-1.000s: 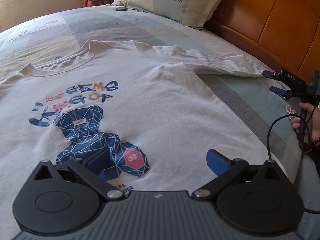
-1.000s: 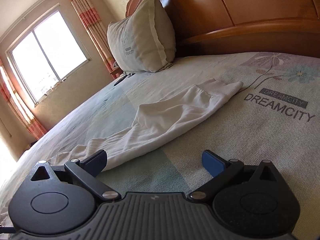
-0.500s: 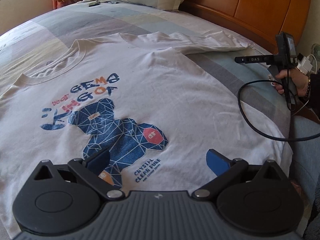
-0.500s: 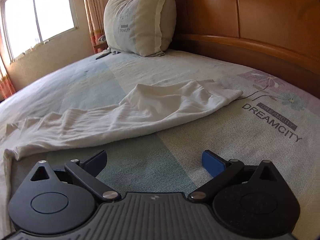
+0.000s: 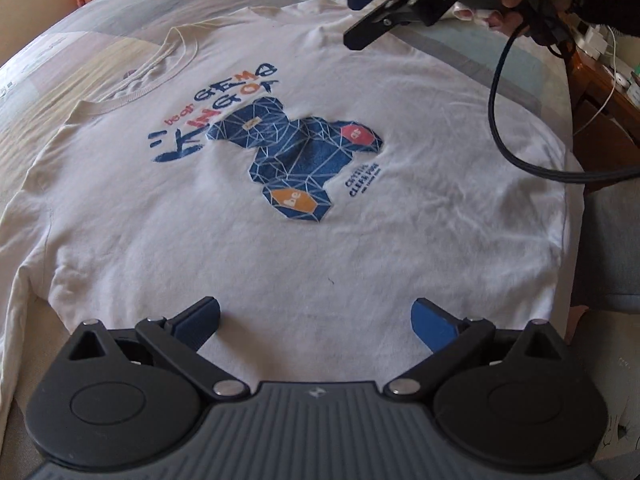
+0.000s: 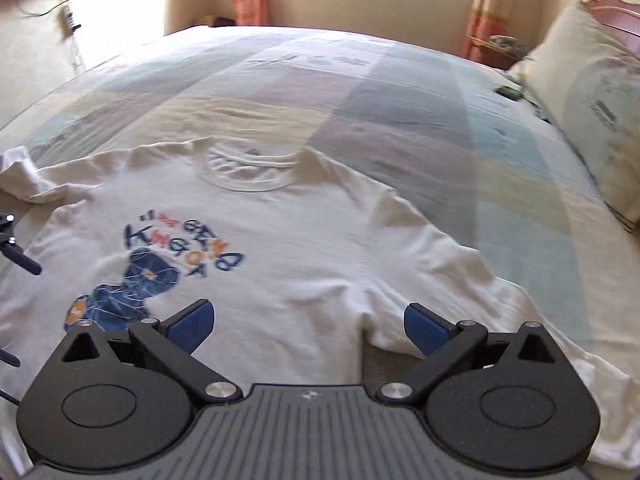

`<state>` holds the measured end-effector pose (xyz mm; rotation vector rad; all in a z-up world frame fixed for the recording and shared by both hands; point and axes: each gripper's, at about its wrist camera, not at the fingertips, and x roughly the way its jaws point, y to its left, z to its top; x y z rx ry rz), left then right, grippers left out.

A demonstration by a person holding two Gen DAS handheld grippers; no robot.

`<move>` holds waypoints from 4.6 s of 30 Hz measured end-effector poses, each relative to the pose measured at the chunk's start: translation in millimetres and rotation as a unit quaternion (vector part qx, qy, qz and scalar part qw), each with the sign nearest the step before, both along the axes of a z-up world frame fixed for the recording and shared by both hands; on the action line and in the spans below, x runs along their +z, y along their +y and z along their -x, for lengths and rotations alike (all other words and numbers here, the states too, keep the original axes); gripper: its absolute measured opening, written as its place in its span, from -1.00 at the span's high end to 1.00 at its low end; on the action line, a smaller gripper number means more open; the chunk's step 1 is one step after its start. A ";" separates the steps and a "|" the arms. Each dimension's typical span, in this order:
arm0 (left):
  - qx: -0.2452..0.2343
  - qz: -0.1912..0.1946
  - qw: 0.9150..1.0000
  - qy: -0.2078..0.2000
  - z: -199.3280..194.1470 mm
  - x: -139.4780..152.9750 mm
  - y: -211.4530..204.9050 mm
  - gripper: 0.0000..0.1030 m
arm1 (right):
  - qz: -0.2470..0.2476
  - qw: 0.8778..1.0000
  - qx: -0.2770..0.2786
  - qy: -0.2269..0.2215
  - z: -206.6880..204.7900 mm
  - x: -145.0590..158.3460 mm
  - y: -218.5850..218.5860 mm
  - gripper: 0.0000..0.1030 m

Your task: Fold clothes

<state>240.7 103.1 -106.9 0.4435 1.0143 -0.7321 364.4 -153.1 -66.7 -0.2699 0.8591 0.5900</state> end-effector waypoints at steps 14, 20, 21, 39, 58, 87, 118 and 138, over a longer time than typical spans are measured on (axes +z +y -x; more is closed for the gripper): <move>0.034 -0.032 0.999 -0.001 12.9 24.0 37.9 -0.95 | 0.022 0.981 0.193 -0.007 51.2 -58.5 35.7 -1.00; 0.099 0.010 0.993 -0.060 -64.9 20.3 35.2 -0.96 | 0.021 0.983 0.184 -0.011 52.1 -59.9 39.1 -1.00; 0.110 0.015 0.992 -0.053 -73.1 14.0 37.1 -0.95 | 0.021 0.983 0.181 -0.011 52.4 -60.1 39.5 -1.00; 0.135 0.059 0.987 0.056 -77.0 8.7 72.5 -0.97 | 0.050 0.996 0.068 0.017 50.9 -57.6 63.3 -1.00; 0.286 0.053 0.956 0.022 -182.9 55.1 -64.7 -0.95 | 0.023 0.999 -0.010 -0.031 -12.1 -6.3 -43.0 -1.00; -0.035 0.067 0.996 0.056 -259.9 35.0 -289.2 -0.95 | -0.153 0.891 -0.410 0.118 -51.3 -7.5 -474.0 -1.00; -0.067 0.065 0.993 0.078 -275.0 19.5 -315.0 -0.95 | -0.273 0.873 -0.359 0.186 -72.8 -50.6 -515.8 0.17; -0.109 0.060 0.992 0.027 -290.1 31.0 -318.5 -0.86 | -0.242 0.803 -0.537 0.094 0.2 -17.8 -528.3 0.49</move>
